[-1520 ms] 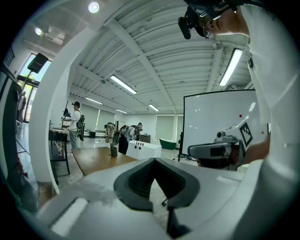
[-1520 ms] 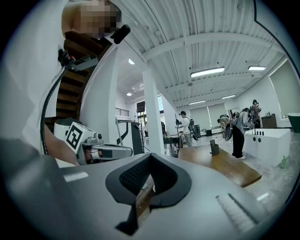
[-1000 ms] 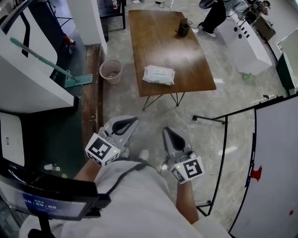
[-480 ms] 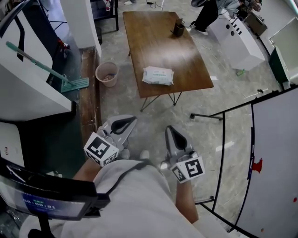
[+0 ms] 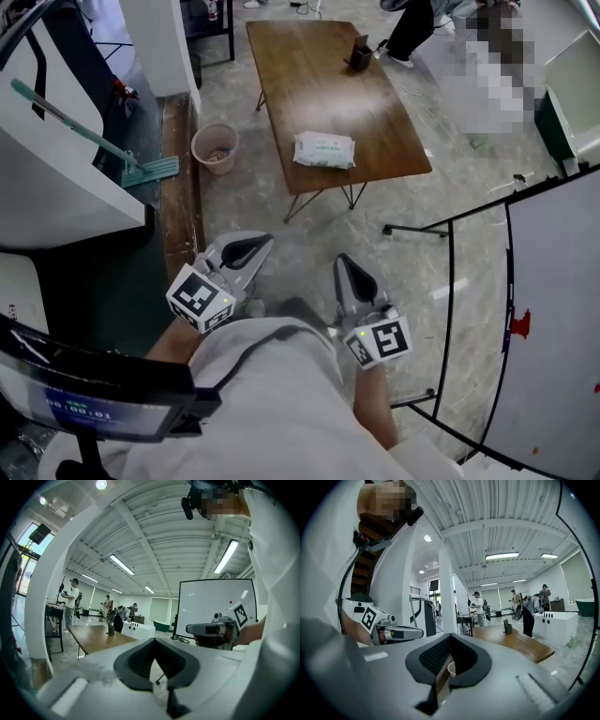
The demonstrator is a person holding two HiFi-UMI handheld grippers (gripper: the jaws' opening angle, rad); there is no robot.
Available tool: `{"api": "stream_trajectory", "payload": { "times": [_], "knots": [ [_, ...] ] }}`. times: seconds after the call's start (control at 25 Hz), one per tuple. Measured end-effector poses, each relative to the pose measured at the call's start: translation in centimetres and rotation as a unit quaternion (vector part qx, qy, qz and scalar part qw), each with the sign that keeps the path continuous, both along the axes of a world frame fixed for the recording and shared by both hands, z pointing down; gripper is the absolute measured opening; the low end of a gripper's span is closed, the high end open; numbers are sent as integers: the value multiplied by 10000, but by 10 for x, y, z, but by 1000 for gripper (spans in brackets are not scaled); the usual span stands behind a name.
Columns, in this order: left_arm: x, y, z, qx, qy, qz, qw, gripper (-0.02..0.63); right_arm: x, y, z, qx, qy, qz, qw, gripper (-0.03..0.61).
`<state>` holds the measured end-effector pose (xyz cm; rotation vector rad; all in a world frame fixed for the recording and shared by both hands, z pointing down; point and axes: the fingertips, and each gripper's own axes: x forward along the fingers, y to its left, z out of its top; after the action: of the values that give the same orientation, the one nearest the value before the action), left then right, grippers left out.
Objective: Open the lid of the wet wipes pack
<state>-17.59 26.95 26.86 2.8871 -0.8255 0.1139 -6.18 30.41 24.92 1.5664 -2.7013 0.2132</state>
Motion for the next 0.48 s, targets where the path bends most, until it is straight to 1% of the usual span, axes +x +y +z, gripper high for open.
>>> {"api": "stream_trajectory", "payload": {
  "times": [0.16,0.36,0.48],
  "knots": [
    [-6,2,2,-108,43,92,9999,6,-2,-2,0,-16,-71,97,9999,9],
    [-2,-7,11,-154,-189,125,9996,6,2,-11,4,-76,-73,60,9999,9],
    [6,-16,14,-153,-226,95,9996,6,9,-22,9,-92,-108,20,9999,9]
  ]
}}
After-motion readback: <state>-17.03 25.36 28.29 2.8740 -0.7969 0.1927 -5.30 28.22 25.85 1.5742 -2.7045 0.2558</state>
